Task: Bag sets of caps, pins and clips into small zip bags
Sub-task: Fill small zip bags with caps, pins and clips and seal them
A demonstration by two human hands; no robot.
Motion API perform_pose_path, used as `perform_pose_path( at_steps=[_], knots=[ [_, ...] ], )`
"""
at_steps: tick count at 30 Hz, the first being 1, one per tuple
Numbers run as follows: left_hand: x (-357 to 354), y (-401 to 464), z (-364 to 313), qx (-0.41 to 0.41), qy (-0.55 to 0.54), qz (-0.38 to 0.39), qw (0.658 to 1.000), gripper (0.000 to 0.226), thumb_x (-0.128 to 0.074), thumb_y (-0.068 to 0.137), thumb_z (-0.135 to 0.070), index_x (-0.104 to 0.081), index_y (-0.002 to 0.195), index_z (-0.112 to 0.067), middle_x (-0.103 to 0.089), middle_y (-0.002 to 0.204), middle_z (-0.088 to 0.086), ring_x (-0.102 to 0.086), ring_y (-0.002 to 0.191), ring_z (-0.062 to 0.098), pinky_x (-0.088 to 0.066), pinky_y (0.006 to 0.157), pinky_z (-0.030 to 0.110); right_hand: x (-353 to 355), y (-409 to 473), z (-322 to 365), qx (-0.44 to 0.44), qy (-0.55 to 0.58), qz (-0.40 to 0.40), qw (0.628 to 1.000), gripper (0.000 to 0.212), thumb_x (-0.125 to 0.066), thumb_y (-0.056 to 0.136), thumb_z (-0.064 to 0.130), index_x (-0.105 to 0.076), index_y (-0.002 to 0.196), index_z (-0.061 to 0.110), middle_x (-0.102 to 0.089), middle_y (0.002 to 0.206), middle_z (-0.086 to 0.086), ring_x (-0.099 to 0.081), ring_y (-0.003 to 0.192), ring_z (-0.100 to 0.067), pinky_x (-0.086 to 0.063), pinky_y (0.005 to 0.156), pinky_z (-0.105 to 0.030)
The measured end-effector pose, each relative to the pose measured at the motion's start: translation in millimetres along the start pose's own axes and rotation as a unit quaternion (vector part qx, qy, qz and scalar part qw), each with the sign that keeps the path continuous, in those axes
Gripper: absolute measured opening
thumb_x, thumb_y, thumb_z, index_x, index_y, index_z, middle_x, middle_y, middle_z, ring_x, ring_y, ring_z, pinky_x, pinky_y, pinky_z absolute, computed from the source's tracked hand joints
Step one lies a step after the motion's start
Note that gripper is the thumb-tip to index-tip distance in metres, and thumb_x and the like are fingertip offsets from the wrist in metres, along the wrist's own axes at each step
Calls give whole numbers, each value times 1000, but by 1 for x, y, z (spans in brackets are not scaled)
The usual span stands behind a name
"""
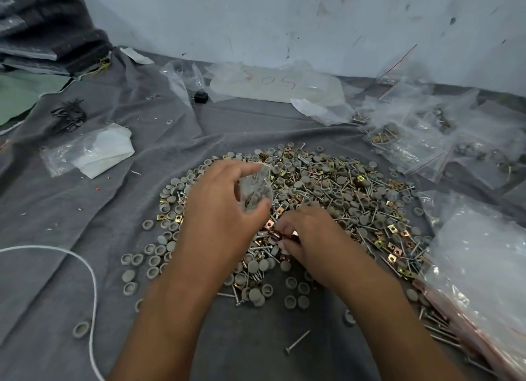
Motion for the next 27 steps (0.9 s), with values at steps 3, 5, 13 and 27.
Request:
perform_pose_path(
  at_steps=[3, 5, 13, 27],
  knots=[
    [-1, 0, -1, -6, 2, 2, 1000, 45, -81, 79, -26, -65, 122, -32, -50, 96, -25, -48, 85, -15, -33, 75, -2, -4, 0, 1, 13, -27, -32, 999, 22, -62, 98, 30, -61, 120, 28, -54, 114, 6, -41, 113, -13, -42, 94, -28],
    [-2, 0, 0, -7, 1, 3, 1000, 46, -81, 79, -26, -65, 122, -32, -50, 96, -26, -48, 85, -15, -33, 75, -2, -5, 0, 4, 18, -37, -47, 998, 17, -59, 100, 30, -63, 116, 26, -56, 110, 4, -41, 110, -14, -40, 92, -29],
    [-6, -3, 1, -12, 13, 16, 1000, 48, -80, 78, -28, -63, 123, -33, -53, 106, -22, -46, 89, -19, -32, 78, -5, 41, -14, 4, 37, 194, -307, 931, 3, -68, 96, 32, -68, 93, 30, -51, 77, 17, -52, 75, -2, -36, 65, -11],
    [-5, -7, -17, -110, 5, 51, 993, 49, -64, 80, -56, -61, 123, -33, -54, 117, -23, -49, 96, -8, -43, 89, 22, 58, -22, 6, 85, 190, -295, 932, 27, -62, 100, 28, -58, 123, 42, -40, 74, 19, -42, 69, -4, -29, 62, -15]
  ],
)
Point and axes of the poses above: each hand's wrist, its own y-axis towards the middle knuckle, its own x-axis out of the back of the hand, z = x × y, the point moved 4 cm from there along y, towards the middle knuckle
